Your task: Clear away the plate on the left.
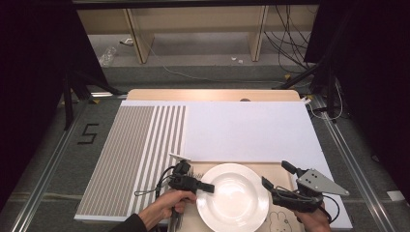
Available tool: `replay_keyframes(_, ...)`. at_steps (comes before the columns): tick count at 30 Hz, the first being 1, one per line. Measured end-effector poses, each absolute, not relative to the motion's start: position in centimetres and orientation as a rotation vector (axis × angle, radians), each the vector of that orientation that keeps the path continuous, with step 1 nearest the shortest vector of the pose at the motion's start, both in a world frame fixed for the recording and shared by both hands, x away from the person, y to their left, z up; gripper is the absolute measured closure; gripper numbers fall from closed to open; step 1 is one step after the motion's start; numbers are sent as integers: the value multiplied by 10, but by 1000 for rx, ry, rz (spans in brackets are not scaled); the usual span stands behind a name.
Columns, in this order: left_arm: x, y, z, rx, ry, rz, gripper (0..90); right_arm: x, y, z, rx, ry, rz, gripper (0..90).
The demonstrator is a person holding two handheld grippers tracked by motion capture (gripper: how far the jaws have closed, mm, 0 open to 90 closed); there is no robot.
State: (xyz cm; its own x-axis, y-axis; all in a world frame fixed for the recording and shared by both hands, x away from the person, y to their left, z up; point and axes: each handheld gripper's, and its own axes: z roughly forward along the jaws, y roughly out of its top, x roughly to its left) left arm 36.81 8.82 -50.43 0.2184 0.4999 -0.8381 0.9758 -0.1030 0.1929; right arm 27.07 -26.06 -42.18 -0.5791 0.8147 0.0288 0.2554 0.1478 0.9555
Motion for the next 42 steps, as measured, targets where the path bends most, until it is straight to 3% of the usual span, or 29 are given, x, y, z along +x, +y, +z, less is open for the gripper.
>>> replay_keyframes(18, 368, 88, -504, 1796, 1342, -747, 784, 270, -260, -422, 1016, 1927, 1442, 164)
replay_keyframes(31, 364, 86, -486, 1881, 1292, -627, 498, 270, -260, -422, 1013, 1929, 1440, 165)
replay_keyframes(42, 362, 87, -476, 1917, 1241, -549, 413, 270, -260, -422, 1015, 1928, 1441, 165)
